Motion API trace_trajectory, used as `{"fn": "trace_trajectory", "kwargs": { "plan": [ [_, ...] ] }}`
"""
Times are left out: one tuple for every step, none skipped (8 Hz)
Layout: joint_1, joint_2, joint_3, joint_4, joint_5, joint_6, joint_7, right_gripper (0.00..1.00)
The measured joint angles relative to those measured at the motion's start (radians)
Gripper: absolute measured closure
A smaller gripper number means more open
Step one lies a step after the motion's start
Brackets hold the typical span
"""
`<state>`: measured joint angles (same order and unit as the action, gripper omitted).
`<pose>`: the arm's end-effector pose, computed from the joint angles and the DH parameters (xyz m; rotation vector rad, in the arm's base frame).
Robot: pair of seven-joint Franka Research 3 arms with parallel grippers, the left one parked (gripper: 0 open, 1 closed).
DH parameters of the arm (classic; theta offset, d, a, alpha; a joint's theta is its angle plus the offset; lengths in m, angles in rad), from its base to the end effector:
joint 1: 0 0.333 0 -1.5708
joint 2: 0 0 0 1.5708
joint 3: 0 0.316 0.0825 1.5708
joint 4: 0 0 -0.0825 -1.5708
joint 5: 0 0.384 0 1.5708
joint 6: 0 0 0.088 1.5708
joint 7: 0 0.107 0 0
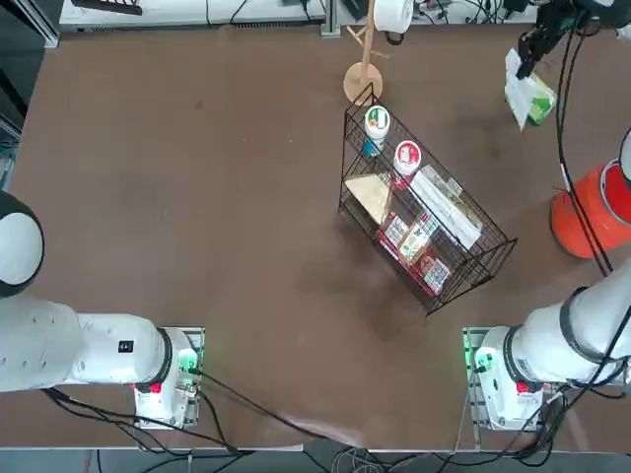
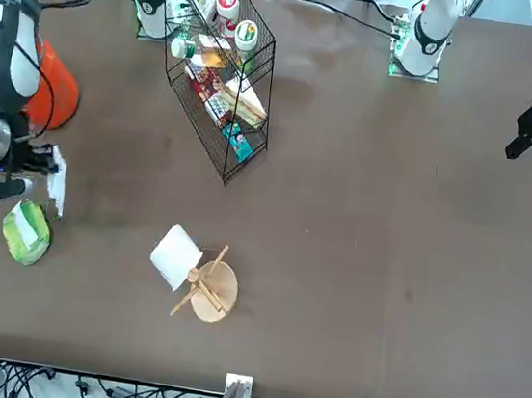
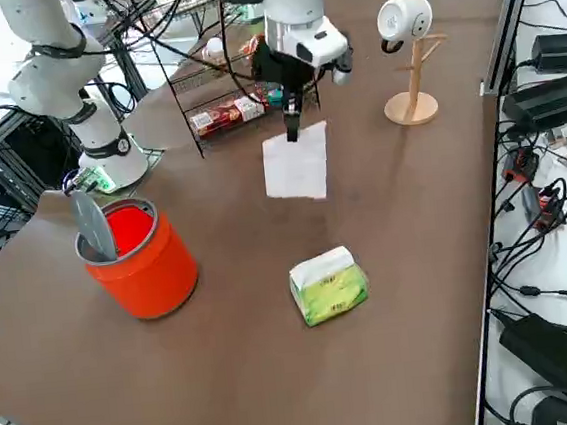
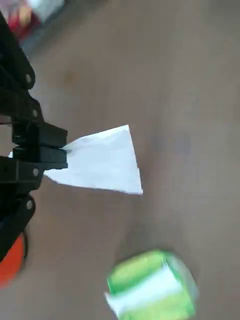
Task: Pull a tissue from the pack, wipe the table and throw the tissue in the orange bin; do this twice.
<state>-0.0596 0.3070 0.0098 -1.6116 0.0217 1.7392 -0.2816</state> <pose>0.6301 -0.0300 0.4350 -3.0572 -0.3470 0.2668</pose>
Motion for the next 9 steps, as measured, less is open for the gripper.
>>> {"fn": "trace_trajectory", "kwargs": {
  "plan": [
    [0.028, -0.023, 0.001, -0.028, 0.041, -0.004, 0.071, 0.99],
    [0.061, -0.047, 0.003, -0.070, 0.060, 0.003, 0.136, 0.99],
    [0.096, -0.076, 0.003, -0.129, 0.075, 0.040, 0.189, 0.99],
    [0.130, -0.109, 0.004, -0.206, 0.092, 0.108, 0.240, 0.99],
    [0.167, -0.137, 0.004, -0.289, 0.098, 0.185, 0.300, 0.99],
    [0.204, -0.156, 0.005, -0.362, 0.099, 0.245, 0.360, 0.99],
    [0.232, -0.168, 0.006, -0.416, 0.099, 0.281, 0.400, 0.99],
    [0.246, -0.176, 0.006, -0.450, 0.099, 0.293, 0.412, 0.99],
    [0.252, -0.183, 0.005, -0.474, 0.099, 0.295, 0.417, 0.99]
  ]
}}
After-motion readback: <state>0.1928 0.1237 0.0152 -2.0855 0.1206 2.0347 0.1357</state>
